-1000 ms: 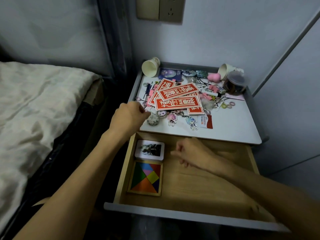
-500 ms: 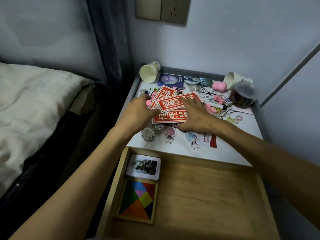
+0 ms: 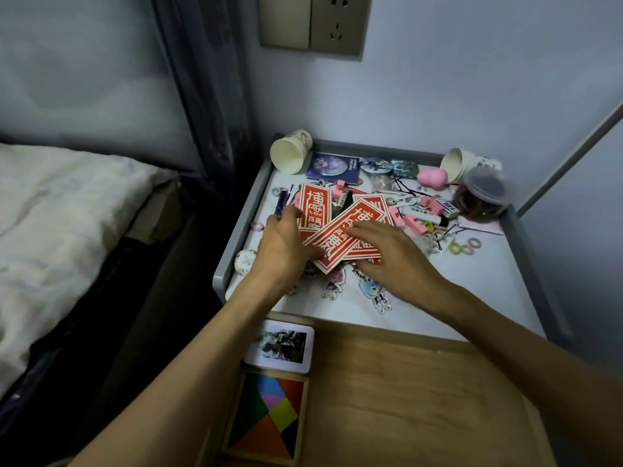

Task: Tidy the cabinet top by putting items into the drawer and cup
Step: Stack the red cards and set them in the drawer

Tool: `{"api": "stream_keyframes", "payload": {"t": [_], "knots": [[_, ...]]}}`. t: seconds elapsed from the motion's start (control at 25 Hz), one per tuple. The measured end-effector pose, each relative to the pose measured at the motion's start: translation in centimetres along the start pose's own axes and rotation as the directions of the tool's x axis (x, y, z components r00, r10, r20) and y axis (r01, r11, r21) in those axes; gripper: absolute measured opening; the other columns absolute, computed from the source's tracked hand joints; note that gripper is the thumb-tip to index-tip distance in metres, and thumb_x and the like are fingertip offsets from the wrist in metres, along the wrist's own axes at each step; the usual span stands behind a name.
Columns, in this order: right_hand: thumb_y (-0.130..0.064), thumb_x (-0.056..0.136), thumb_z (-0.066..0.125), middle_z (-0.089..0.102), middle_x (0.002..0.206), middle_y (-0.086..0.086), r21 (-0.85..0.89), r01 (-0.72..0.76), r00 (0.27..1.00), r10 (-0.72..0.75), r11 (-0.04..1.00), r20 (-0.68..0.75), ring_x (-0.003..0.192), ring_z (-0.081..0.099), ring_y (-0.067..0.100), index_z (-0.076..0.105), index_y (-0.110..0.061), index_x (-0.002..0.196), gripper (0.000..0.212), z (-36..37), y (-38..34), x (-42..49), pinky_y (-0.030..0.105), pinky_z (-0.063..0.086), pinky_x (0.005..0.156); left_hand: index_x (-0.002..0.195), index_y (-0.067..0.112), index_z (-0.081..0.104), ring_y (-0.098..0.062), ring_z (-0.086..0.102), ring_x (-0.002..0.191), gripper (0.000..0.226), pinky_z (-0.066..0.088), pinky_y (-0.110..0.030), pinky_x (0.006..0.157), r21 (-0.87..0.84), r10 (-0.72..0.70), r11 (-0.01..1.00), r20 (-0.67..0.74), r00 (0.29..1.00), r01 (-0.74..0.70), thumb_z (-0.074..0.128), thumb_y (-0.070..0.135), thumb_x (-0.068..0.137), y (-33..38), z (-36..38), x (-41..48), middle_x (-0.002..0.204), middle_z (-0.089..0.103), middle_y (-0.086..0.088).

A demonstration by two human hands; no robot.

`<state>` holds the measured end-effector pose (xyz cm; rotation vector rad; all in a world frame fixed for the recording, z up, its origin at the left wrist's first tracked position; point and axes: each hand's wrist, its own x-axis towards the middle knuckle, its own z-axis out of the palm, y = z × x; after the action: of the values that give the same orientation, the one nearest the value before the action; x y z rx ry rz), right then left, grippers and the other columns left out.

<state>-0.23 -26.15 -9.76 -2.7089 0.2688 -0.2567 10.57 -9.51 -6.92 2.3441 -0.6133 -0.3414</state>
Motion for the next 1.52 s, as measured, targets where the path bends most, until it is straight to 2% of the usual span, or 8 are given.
{"api": "stream_keyframes", "payload": {"t": [0.16, 0.28, 0.44, 0.64, 0.92, 1.12, 1.24, 1.52], "knots": [[-0.017, 0.081, 0.075, 0.033, 0.153, 0.001, 0.076, -0.083, 0.995, 0.087, 0.994, -0.054, 0.139, 0.030, 0.017, 0.036, -0.024, 0.147, 0.078, -0.3, 0.5, -0.5, 0.023, 0.024, 0.106, 0.136, 0.015, 0.042, -0.021, 0.065, 0.100, 0.068, 0.054, -0.032, 0.078, -0.213, -0.047, 0.977, -0.055, 0.997, 0.034, 0.079, 0.014, 0.079, 0.3, -0.4, -0.4, 0.124, 0.064, -0.008], [-0.019, 0.077, 0.080, 0.031, 0.145, 0.004, 0.187, -0.237, 0.960, 0.259, 0.954, -0.105, 0.132, 0.033, 0.018, 0.032, -0.025, 0.146, 0.084, -0.8, 0.7, -0.3, 0.024, 0.030, 0.096, 0.125, 0.018, 0.050, -0.021, 0.070, 0.095, 0.050, 0.059, -0.043, 0.080, -0.386, -0.136, 0.917, -0.068, 0.988, 0.099, 0.076, 0.015, 0.083, 0.0, -0.7, -0.1, 0.119, 0.067, -0.004], [-0.024, 0.075, 0.082, 0.035, 0.137, 0.007, 0.183, -0.381, 0.916, 0.397, 0.906, -0.058, 0.128, 0.037, 0.022, 0.031, -0.025, 0.146, 0.088, -1.3, 0.8, 0.4, 0.030, 0.034, 0.098, 0.108, 0.019, 0.056, -0.019, 0.072, 0.083, 0.019, 0.053, -0.029, 0.057, -0.550, -0.230, 0.819, -0.057, 0.971, 0.162, 0.066, 0.013, 0.092, 0.0, -1.2, -0.2, 0.103, 0.072, -0.005], [-0.017, 0.074, 0.083, 0.036, 0.136, 0.009, 0.183, -0.467, 0.878, 0.478, 0.865, -0.020, 0.121, 0.049, 0.029, 0.039, -0.025, 0.141, 0.081, -2.0, 0.1, 1.5, 0.036, 0.050, 0.091, 0.113, 0.005, 0.058, -0.026, 0.073, 0.085, 0.019, 0.058, -0.037, 0.066, -0.726, -0.297, 0.655, 0.008, 0.955, 0.210, 0.060, 0.014, 0.096, -0.4, -1.9, -0.3, 0.103, 0.073, -0.011], [-0.009, 0.095, 0.058, 0.057, 0.117, -0.007, 0.564, -0.392, 0.810, 0.563, 0.727, -0.163, 0.085, 0.058, 0.002, 0.037, -0.030, 0.143, 0.056, -5.4, -1.3, -1.1, 0.019, 0.044, 0.059, 0.116, 0.003, 0.058, -0.025, 0.073, 0.088, 0.021, 0.059, -0.044, 0.081, -0.769, -0.241, 0.604, 0.076, 0.968, 0.210, 0.053, 0.016, 0.100, 0.4, -2.8, -1.1, 0.101, 0.073, -0.009], [-0.020, 0.095, 0.060, 0.065, 0.115, -0.007, 0.758, -0.322, 0.720, 0.667, 0.568, -0.193, 0.089, 0.069, 0.011, 0.041, -0.028, 0.140, 0.049, -7.5, -2.0, -7.2, 0.026, 0.056, 0.063, 0.110, 0.008, 0.057, -0.022, 0.071, 0.089, 0.013, 0.059, -0.039, 0.076, -0.751, -0.170, 0.637, 0.086, 0.982, 0.176, 0.050, 0.015, 0.102, 1.6, -2.2, -3.2, 0.107, 0.071, -0.011], [-0.026, 0.093, 0.062, 0.070, 0.106, -0.009, 0.802, -0.262, 0.740, 0.645, 0.537, -0.190, 0.083, 0.073, 0.009, 0.050, -0.027, 0.133, 0.042, -7.4, -2.6, -9.9, 0.022, 0.058, 0.060, 0.114, 0.006, 0.059, -0.026, 0.071, 0.094, 0.017, 0.057, -0.046, 0.087, -0.727, -0.116, 0.671, 0.092, 0.989, 0.146, 0.050, 0.014, 0.101, 1.8, -1.6, -4.7, 0.107, 0.072, -0.011], [-0.026, 0.094, 0.061, 0.076, 0.094, -0.003, 0.891, -0.239, 0.724, 0.683, 0.385, -0.101, 0.082, 0.074, 0.014, 0.065, -0.018, 0.114, 0.022, -7.6, -2.4, -10.3, 0.028, 0.061, 0.069, 0.114, 0.004, 0.061, -0.022, 0.074, 0.087, 0.019, 0.061, -0.038, 0.076, -0.746, -0.072, 0.650, 0.125, 0.990, 0.142, 0.053, 0.012, 0.099, 2.0, -0.9, -5.9, 0.095, 0.076, -0.005]]}}
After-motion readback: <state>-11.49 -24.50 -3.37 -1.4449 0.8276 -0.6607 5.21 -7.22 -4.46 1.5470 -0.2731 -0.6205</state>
